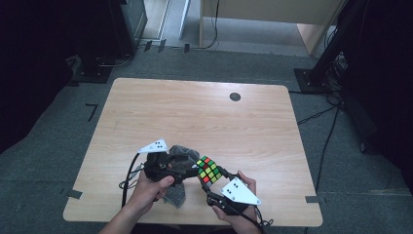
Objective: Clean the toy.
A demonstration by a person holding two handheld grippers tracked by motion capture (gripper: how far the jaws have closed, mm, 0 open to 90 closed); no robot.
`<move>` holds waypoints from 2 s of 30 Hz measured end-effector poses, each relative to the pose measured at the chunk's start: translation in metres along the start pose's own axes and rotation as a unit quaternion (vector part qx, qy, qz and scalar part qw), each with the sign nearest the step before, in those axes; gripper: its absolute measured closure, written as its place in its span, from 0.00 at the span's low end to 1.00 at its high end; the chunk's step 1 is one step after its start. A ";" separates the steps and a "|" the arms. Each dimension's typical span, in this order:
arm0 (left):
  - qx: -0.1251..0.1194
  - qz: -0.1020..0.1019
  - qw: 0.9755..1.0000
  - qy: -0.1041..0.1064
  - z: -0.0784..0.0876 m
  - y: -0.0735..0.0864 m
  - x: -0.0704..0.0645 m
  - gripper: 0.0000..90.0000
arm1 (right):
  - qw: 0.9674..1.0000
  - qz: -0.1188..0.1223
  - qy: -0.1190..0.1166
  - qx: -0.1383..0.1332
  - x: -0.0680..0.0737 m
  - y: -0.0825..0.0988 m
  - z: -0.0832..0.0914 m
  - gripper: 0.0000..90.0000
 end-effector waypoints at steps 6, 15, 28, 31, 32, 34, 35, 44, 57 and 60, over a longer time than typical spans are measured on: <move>0.033 0.013 0.999 -0.008 -0.011 0.009 -0.003 0.16 | 1.000 0.016 -0.002 -0.001 0.007 0.000 -0.001 0.39; 0.058 0.034 0.998 -0.005 -0.014 0.014 -0.002 0.35 | 0.997 0.074 -0.004 -0.003 0.021 0.001 -0.004 0.39; 0.043 0.016 0.999 0.000 -0.006 0.009 -0.002 0.39 | 0.995 0.100 -0.005 -0.014 0.024 0.001 -0.005 0.38; 0.031 0.018 0.999 -0.004 -0.001 0.005 0.000 0.39 | 0.994 0.107 -0.001 -0.012 0.023 0.003 -0.005 0.37; 0.027 0.019 0.999 -0.002 0.001 0.003 0.001 0.39 | 0.994 0.107 0.000 -0.010 0.022 0.004 -0.005 0.37; 0.024 0.020 0.999 0.004 0.003 0.001 0.001 0.39 | 0.994 0.107 -0.002 -0.008 0.021 0.005 -0.006 0.36; 0.025 0.017 1.000 0.007 0.003 0.001 0.001 0.39 | 0.994 0.107 -0.004 -0.009 0.021 0.005 -0.006 0.37; 0.025 0.010 0.999 0.024 0.005 0.001 -0.003 0.39 | 0.990 0.141 -0.006 -0.011 0.025 0.003 -0.004 0.39; 0.055 0.007 0.998 0.029 0.008 0.004 -0.002 0.35 | 0.982 0.186 -0.010 -0.023 0.031 -0.001 -0.003 0.39; 0.050 0.009 0.998 0.030 0.011 0.004 -0.001 0.36 | 0.981 0.190 -0.012 -0.024 0.032 -0.001 -0.004 0.39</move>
Point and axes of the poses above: each handheld gripper's, and its own axes: z roughly backward along the jaws, y roughly out of its underside, x roughly to its left, the point moved 6 cm from there along -z, roughly forward along the jaws, and after that the axes turned 12 degrees about -x, right-handed, at the moved point
